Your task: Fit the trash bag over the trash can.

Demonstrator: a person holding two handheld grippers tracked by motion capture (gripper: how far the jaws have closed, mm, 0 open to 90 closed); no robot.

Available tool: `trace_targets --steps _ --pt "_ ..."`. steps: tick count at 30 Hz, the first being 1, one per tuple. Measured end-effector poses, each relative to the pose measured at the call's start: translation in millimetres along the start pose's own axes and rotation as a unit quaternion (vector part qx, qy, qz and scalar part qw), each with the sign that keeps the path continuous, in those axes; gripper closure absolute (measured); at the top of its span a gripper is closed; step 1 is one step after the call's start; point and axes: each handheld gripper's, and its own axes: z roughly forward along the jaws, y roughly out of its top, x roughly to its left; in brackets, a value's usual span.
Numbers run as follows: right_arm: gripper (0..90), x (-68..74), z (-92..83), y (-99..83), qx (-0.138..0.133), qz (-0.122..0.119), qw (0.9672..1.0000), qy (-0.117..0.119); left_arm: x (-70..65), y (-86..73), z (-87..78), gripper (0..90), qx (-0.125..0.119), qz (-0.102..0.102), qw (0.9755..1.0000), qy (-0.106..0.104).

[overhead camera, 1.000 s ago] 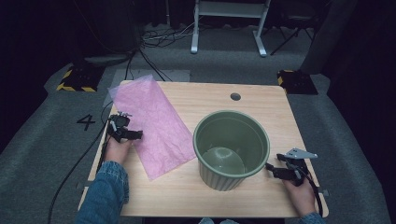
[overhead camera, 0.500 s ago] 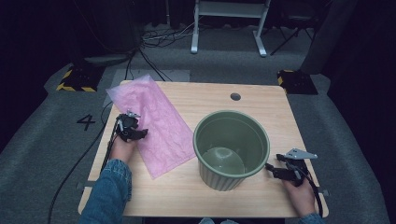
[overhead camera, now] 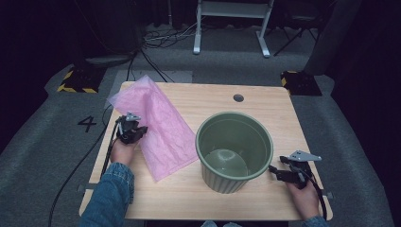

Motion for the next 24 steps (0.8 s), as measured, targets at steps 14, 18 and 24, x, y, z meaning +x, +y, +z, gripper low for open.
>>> trace_targets --steps 14,18,24 --pt "31.3 0.0 0.0 0.0 0.0 0.0 1.0 0.0 -16.1 22.4 -50.3 89.2 -0.092 0.016 0.994 -0.057" --pt "31.3 0.0 0.0 0.0 0.0 0.0 1.0 0.0 -19.1 30.5 -63.8 89.2 -0.11 0.023 0.9917 -0.062" --pt "31.3 0.0 0.0 0.0 0.0 0.0 1.0 0.0 -24.6 42.8 -82.8 89.2 -0.141 0.041 0.9866 -0.072"
